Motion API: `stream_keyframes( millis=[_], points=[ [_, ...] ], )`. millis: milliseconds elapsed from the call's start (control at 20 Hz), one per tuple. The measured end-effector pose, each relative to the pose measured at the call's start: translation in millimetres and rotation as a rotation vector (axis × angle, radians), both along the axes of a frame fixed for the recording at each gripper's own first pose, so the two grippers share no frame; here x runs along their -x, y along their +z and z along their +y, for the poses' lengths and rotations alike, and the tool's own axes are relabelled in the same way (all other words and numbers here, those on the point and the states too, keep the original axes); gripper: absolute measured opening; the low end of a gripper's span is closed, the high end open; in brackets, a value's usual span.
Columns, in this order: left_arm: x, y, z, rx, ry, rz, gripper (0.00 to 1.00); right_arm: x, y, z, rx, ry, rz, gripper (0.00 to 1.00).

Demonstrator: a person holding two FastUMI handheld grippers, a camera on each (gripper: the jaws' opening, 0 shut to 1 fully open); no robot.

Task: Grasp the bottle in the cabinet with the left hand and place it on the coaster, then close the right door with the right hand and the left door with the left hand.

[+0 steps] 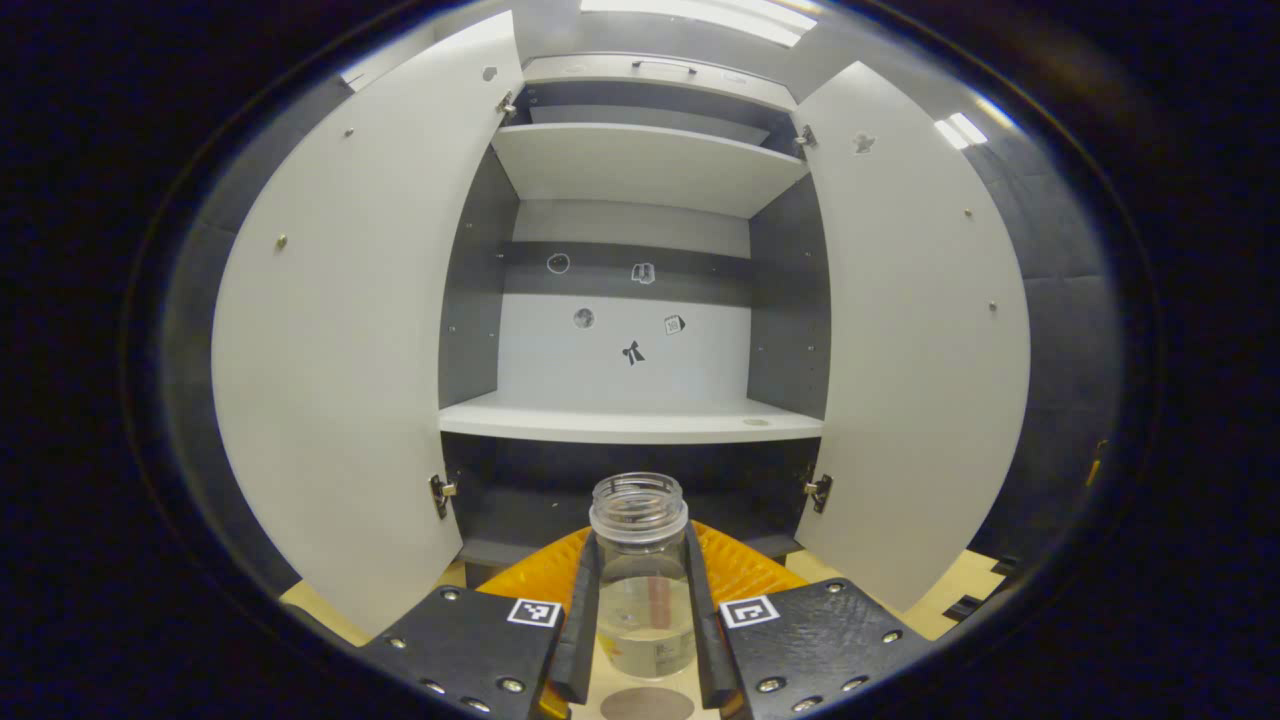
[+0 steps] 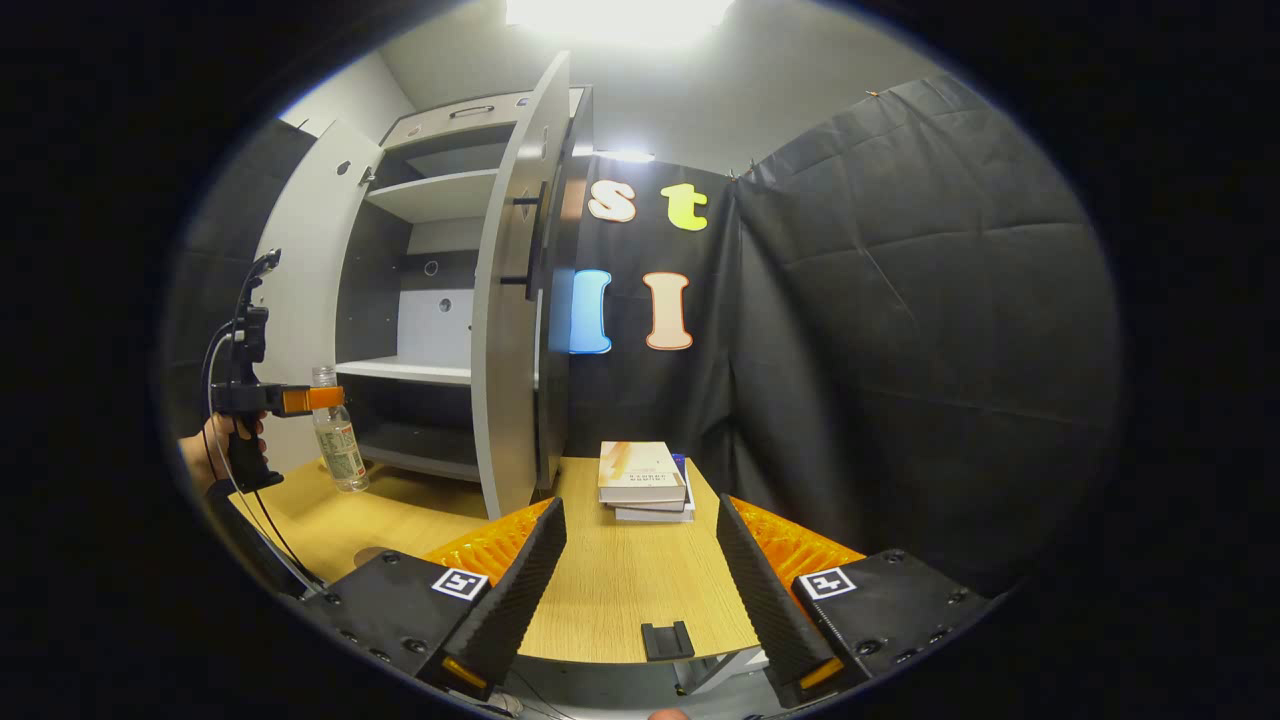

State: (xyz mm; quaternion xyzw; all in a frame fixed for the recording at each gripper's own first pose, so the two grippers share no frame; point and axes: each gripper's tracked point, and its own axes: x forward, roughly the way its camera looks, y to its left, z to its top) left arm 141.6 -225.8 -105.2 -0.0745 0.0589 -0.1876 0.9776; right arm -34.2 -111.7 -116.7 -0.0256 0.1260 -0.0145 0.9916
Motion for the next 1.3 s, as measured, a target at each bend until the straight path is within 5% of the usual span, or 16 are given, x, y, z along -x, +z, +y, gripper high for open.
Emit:
stream_keyframes(
  millis=[850,1300],
  points=[
    [24,-131,-29,-0.102,-0.007,0.1,0.42,1,-13,0,0.058,0.034,0.066,0.97],
    [37,-141,-24,-0.112,0.033,0.107,0.45,-7,-4,3,0.041,0.029,0.035,0.94]
  ],
)
